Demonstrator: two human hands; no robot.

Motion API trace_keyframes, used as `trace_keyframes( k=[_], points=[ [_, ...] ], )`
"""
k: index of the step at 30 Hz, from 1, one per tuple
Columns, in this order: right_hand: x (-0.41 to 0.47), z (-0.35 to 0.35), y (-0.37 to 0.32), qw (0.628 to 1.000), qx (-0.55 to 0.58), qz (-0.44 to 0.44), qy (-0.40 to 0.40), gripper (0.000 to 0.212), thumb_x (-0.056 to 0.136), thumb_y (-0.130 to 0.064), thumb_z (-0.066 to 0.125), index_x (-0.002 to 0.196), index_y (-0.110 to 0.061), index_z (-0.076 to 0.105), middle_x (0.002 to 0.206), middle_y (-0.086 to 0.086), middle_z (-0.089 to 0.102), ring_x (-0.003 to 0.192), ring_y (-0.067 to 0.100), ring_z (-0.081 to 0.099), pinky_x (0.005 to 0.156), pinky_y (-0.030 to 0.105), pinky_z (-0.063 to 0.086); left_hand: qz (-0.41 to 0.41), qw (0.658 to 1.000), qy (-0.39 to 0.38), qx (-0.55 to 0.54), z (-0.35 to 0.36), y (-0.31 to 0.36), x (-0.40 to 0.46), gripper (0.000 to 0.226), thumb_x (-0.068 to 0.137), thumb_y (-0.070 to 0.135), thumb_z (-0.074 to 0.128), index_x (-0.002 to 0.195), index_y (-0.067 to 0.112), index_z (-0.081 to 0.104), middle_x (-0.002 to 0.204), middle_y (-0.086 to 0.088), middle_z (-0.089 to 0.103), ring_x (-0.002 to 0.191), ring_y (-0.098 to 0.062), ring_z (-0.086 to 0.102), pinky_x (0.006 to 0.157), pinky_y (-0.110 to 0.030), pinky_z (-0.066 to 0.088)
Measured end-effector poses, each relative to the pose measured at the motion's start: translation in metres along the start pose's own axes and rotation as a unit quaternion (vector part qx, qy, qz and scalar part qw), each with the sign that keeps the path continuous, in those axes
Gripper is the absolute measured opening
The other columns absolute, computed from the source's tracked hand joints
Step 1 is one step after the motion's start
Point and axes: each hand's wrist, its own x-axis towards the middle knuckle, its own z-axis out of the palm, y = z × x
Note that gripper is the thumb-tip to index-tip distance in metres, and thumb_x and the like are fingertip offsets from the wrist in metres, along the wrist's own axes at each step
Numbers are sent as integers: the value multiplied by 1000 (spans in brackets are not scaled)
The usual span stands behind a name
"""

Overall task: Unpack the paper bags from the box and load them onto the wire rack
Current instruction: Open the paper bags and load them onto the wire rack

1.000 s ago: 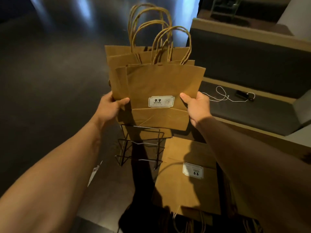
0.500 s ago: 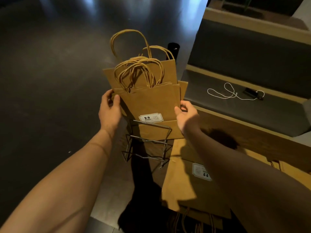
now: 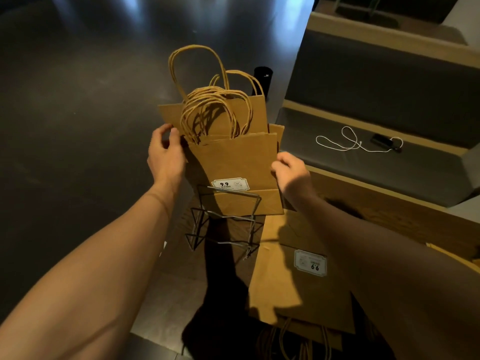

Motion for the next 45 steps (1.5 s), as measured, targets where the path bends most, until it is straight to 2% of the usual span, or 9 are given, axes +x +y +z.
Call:
trace_keyframes(
  k=[3, 7, 15, 18, 23, 28, 35, 39, 45],
  points=[
    [4, 2, -16, 984, 166, 61, 12, 79, 76, -76, 47, 127, -17, 59, 128, 6, 62, 121, 23, 55, 104, 44, 43, 22, 1000, 2, 23, 2, 1, -3, 18, 100, 44, 50, 93, 30, 60, 94, 9, 64, 90, -9, 59, 93, -40, 51],
    [2, 2, -22, 986, 160, 34, -39, 30, 102, -33, 40, 120, -25, 62, 128, 9, 61, 124, 27, 53, 109, 47, 40, -9, 1000, 5, 19, 1, 4, -4, 28, 99, 53, 49, 100, 25, 52, 90, 9, 56, 87, -10, 55, 82, -33, 46],
    [10, 1, -25, 995, 34, -84, -44, 39, 90, -13, 67, 127, -12, 56, 83, -3, 61, 71, 4, 57, 67, 17, 48, -57, 997, -31, 49, -12, -7, -3, 41, 99, 45, 52, 69, 23, 69, 76, 6, 66, 88, -18, 64, 82, -32, 48],
    [11, 2, -27, 995, -14, -104, 5, 35, 95, -7, 55, 129, -14, 56, 87, -5, 58, 83, 6, 51, 77, 18, 43, -81, 996, 6, 30, -10, 0, -7, 56, 100, 54, 43, 60, 22, 65, 70, 5, 63, 84, -21, 62, 83, -36, 47],
    [13, -5, -28, 994, 60, -65, 70, 38, 94, -14, 60, 132, -13, 54, 126, 6, 62, 121, 20, 57, 104, 45, 48, -93, 994, 37, 39, -4, 18, -7, 53, 103, 52, 35, 67, 22, 58, 81, 2, 61, 102, -26, 60, 103, -46, 44],
    [14, -18, -22, 966, 257, 14, 13, 28, 98, -2, 48, 122, -16, 57, 122, 7, 64, 116, 24, 61, 105, 45, 45, -89, 993, 51, 53, 0, 19, -7, 48, 104, 50, 32, 65, 27, 49, 92, -3, 59, 103, -25, 55, 104, -46, 41],
    [11, -10, -15, 970, 218, 98, -45, 44, 98, -4, 50, 141, -10, 46, 136, 14, 55, 107, 18, 59, 96, 40, 49, -84, 993, 55, 62, 1, 18, -3, 45, 106, 43, 30, 68, 27, 48, 89, 0, 55, 97, -21, 50, 89, -36, 35],
    [14, -22, -39, 942, 319, 79, -62, 21, 100, -10, 48, 114, -23, 57, 122, 7, 65, 110, 26, 64, 95, 50, 51, -73, 996, 47, 34, -7, 7, -1, 39, 106, 41, 34, 73, 30, 53, 80, 9, 53, 83, -12, 51, 85, -33, 37],
    [15, -14, -7, 990, 108, 41, -78, 48, 96, -14, 54, 143, -11, 44, 142, 13, 51, 131, 29, 49, 109, 52, 40, -43, 998, 26, 42, -9, 4, -1, 32, 105, 46, 38, 81, 29, 51, 84, 11, 53, 79, -5, 50, 67, -22, 39]
  ],
)
